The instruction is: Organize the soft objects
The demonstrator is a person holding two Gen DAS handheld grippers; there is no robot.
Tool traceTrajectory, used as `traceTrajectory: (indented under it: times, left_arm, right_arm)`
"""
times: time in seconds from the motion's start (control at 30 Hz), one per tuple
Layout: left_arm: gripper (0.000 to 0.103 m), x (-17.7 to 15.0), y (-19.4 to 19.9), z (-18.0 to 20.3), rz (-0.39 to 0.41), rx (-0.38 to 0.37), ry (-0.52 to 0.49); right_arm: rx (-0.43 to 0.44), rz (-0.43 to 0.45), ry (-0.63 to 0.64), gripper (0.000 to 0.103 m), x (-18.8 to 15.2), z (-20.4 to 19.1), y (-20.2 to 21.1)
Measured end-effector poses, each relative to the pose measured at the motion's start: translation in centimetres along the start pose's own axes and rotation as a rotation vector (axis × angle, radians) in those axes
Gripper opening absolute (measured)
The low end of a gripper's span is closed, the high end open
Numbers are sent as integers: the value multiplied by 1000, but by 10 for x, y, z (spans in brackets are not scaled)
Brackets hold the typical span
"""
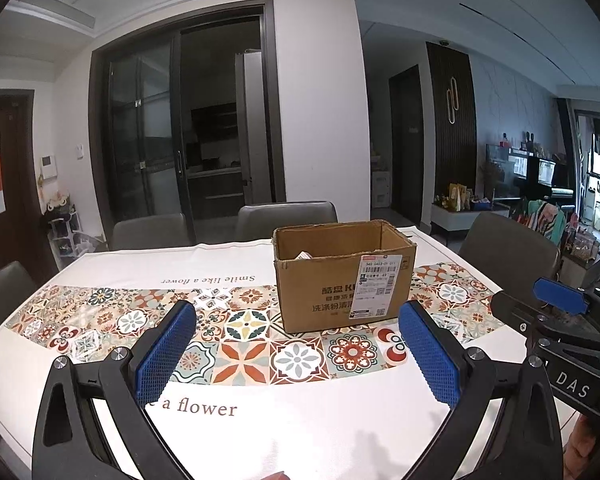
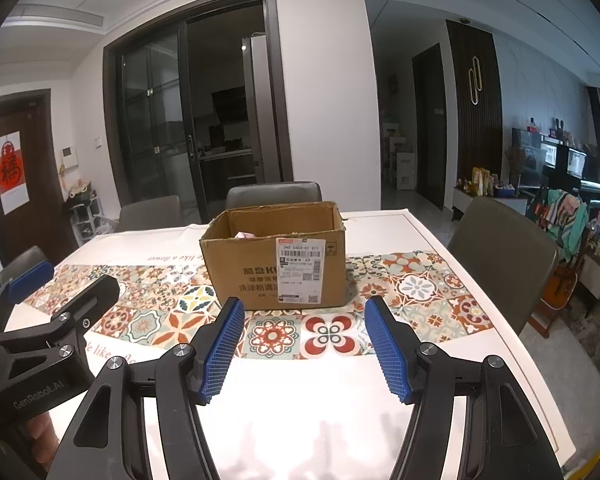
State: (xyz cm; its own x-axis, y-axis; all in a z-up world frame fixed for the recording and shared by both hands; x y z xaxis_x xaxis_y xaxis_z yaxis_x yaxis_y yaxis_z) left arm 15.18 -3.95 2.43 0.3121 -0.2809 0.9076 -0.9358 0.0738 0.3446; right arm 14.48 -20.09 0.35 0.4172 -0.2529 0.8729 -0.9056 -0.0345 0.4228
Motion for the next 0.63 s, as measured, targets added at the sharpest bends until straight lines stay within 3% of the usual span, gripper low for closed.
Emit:
traceTrajectory:
  times: [0.63]
  left_arm:
    - [103,-1,-4,2,-4,1,-3]
  right_arm:
    - [-2,-16,-7,64,-4,-2,-4]
Point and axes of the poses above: each gripper's, at about its wrist camera, not at the fingertips, and y roughly against the way its jaws point, z to its right, x to its top, the point moved 8 cm from there along -y, roughly the way its jaws point, and after that the axes turned 11 degrees about -y, right-handed, at the moved point
